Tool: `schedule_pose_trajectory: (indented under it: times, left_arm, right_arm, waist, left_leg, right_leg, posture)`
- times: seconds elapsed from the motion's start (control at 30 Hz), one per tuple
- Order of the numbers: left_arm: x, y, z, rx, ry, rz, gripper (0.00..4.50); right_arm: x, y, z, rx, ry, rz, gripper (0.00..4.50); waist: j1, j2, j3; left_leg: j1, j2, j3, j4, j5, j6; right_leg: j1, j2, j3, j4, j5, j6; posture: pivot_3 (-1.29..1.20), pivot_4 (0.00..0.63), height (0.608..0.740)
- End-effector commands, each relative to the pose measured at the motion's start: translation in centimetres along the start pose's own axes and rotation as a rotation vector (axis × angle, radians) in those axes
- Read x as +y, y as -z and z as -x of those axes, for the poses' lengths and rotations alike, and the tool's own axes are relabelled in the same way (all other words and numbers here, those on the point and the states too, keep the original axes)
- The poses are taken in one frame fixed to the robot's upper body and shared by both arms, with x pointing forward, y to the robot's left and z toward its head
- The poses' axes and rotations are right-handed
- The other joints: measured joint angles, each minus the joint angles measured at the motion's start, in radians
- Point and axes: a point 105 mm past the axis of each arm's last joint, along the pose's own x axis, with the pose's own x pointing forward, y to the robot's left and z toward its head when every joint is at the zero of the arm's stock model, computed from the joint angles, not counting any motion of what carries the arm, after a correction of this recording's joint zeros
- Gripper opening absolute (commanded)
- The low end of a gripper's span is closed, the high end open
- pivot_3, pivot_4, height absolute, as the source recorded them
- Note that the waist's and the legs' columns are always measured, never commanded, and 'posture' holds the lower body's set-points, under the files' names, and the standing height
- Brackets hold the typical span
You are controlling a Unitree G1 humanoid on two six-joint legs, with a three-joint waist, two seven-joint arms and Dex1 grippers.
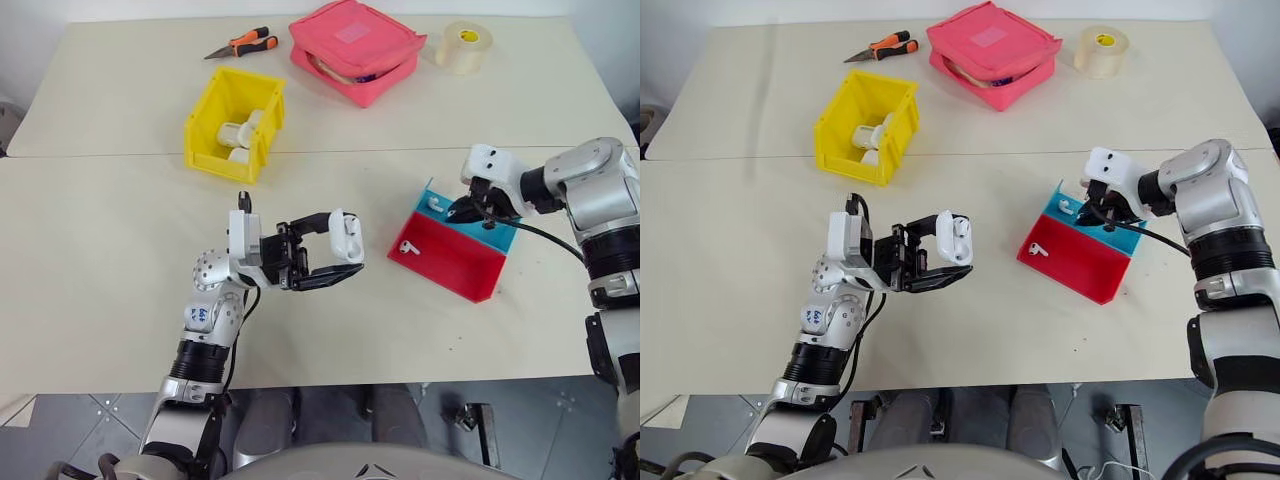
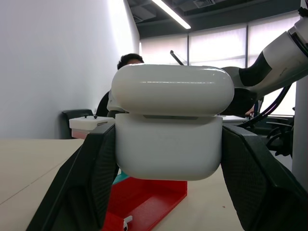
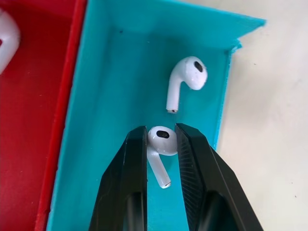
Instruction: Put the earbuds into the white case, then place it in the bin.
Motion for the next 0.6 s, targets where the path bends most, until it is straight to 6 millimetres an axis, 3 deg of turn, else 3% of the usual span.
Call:
schedule_pose_trajectory:
  times: [0.03,0.13,0.23,0.4,0.6]
  left_arm:
    - [-0.1,-0.5,-0.8,-0.02,0.026,-0.019,2.81]
    - [0.2,-0.6,-1.2,-0.029,0.03,-0.016,2.81]
    - [0.6,-0.6,-1.4,-0.038,0.03,-0.007,2.81]
    - [1.7,-0.7,-2.0,-0.047,0.017,0.01,2.81]
    - [2.2,-0.8,-2.4,-0.044,0.034,0.03,2.81]
  right_arm:
    - [-1.3,-2.1,3.8,-0.151,0.109,-0.04,0.74]
    - [-0.5,-3.7,6.4,-0.324,0.133,-0.093,0.74]
    - [1.1,-4.7,7.8,-0.487,0.128,-0.164,0.74]
    - [5.5,-7.0,8.6,-0.831,0.048,-0.245,0.74]
    - [10.1,-9.5,8.3,-1.154,-0.104,-0.448,0.74]
  waist:
    - [0.0,0.001,0.001]
    - [0.009,0.002,0.001]
    - [0.015,0.002,0.001]
    - [0.024,0.002,0.001]
    - [0.026,0.002,0.001]
  left_leg:
    - [0.0,0.0,0.0,0.0,0.0,0.0]
    - [-0.001,0.0,-0.001,-0.001,0.0,0.0]
    - [-0.001,0.0,-0.001,0.0,0.0,0.0]
    - [0.0,0.0,0.0,0.001,0.0,0.0]
    - [0.0,0.0,-0.001,0.002,0.0,0.0]
  right_leg:
    - [0.0,0.0,0.0,0.0,0.0,0.0]
    - [0.0,0.0,-0.001,0.0,0.0,0.0]
    - [0.0,0.0,-0.001,-0.001,0.0,0.0]
    - [0.0,0.0,-0.001,0.002,0.0,0.0]
    - [0.0,0.0,0.001,0.004,0.0,0.0]
  posture:
    - [0.0,0.15,0.74]
    - [0.0,0.15,0.74]
    - [0.0,0.15,0.74]
    - [0.0,0.15,0.74]
    - [0.0,0.15,0.74]
